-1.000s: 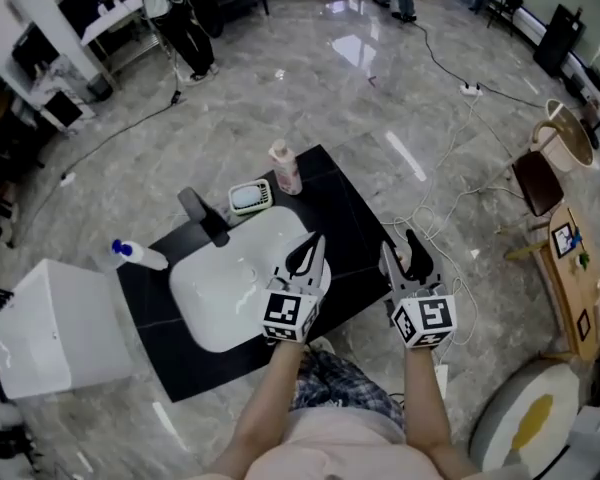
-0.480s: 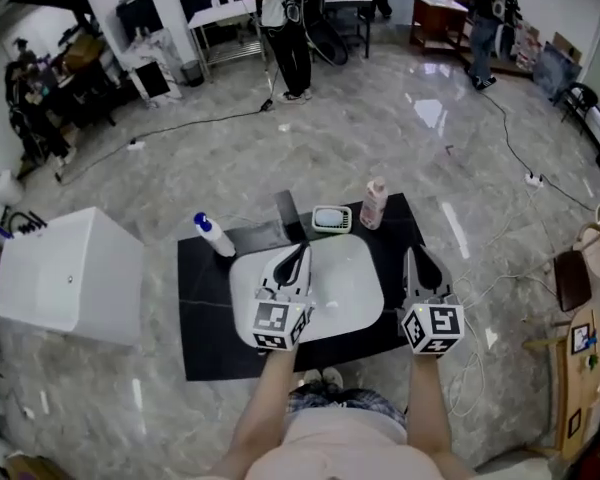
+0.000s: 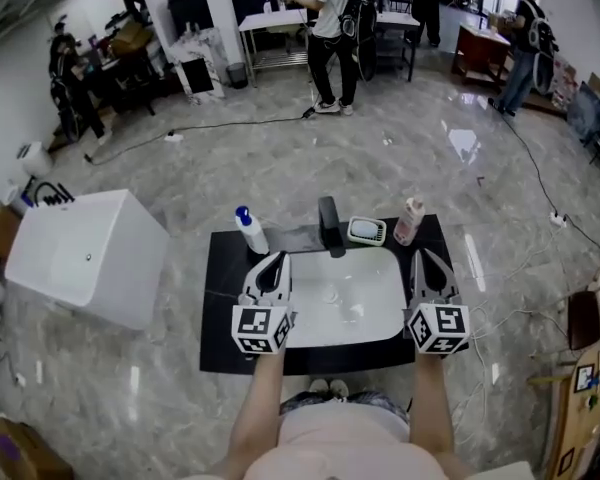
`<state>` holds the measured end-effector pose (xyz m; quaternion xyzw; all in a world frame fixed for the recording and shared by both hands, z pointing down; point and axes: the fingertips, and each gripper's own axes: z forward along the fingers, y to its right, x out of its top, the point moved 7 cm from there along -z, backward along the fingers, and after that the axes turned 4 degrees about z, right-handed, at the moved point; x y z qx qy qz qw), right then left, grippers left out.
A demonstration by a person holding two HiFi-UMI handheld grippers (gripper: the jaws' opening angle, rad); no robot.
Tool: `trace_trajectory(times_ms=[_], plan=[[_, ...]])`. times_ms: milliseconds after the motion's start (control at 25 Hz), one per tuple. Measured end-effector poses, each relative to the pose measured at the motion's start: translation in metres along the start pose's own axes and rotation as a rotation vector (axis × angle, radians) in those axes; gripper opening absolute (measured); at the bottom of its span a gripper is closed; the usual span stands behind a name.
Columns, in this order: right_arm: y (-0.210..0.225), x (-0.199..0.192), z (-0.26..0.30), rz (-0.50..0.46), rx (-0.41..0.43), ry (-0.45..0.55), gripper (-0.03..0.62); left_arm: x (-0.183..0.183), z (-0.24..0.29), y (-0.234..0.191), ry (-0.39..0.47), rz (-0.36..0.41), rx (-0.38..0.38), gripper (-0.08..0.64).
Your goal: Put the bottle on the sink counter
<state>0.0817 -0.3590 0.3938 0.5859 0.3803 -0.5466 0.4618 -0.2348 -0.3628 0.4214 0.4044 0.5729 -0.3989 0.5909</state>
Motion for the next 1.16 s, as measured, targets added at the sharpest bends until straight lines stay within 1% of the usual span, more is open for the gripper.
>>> trace_trajectory(times_ms=[200, 480, 800, 1160], plan=[[-0.01, -0.006, 0.004, -0.033, 0.024, -0.012, 0.014, -0.008, -0.009, -0.011, -0.001, -0.013, 0.013, 0.028], [-0.009, -0.007, 0.005, -0.051, 0.043, -0.041, 0.014, -0.008, -0.009, -0.007, -0.003, -0.024, 0.013, 0.028], [-0.009, -0.01, 0.01, -0.064, 0.036, -0.062, 0.014, -0.013, -0.005, -0.006, -0.002, -0.026, 0.005, 0.028], [-0.019, -0.016, 0.016, -0.067, 0.032, -0.076, 0.014, -0.016, -0.006, -0.018, -0.004, -0.035, 0.006, 0.028]])
